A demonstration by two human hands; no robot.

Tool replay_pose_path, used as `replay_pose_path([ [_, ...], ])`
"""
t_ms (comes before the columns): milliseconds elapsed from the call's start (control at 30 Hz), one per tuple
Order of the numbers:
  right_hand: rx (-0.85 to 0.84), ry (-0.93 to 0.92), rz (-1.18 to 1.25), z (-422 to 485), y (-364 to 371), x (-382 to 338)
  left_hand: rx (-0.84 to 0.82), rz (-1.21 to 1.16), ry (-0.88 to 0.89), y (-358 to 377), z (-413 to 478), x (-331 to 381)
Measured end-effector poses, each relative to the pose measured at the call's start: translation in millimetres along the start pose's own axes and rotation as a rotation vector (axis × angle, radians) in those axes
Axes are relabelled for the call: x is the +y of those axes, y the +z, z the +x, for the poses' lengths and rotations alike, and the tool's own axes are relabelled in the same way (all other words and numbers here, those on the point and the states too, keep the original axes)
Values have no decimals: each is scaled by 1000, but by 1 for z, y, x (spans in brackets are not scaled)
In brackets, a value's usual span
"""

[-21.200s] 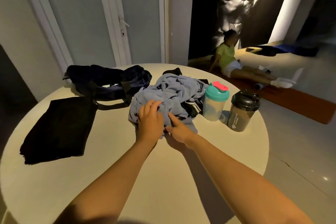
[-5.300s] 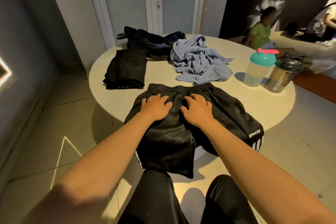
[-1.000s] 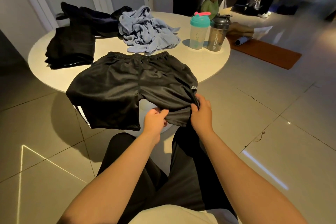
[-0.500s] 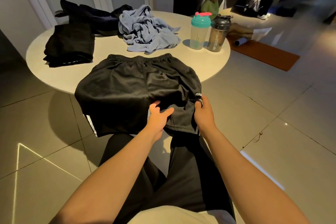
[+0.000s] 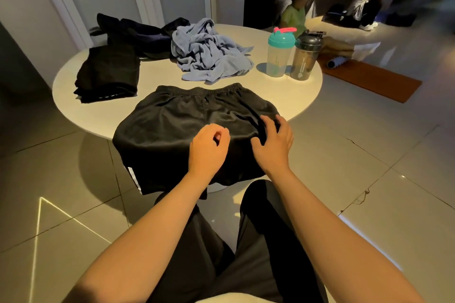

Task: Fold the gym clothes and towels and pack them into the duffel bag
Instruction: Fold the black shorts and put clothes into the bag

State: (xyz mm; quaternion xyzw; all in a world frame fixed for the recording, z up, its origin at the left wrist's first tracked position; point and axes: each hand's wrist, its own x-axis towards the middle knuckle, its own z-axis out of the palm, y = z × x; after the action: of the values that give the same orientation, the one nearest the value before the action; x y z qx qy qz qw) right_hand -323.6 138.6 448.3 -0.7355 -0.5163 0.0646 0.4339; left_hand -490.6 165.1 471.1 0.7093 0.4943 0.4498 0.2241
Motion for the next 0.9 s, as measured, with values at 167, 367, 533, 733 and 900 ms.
replay_pose_path([
  [167,-236,-25,-240,44,13,-27,-180,578,-49,0,56,-12],
  [367,-233,-86,-335,88,33,-45,-483,627,-238,2,104,-29],
  [533,-502,-89,-311,131,60,-55,-444,491,-206,-2,139,-39],
  [733,-278,-31,-461,168,82,-64,-120,605,-318,-29,195,-88],
  [900,-417,157,-481,193,96,-61,-235,643,-513,-49,222,-106],
])
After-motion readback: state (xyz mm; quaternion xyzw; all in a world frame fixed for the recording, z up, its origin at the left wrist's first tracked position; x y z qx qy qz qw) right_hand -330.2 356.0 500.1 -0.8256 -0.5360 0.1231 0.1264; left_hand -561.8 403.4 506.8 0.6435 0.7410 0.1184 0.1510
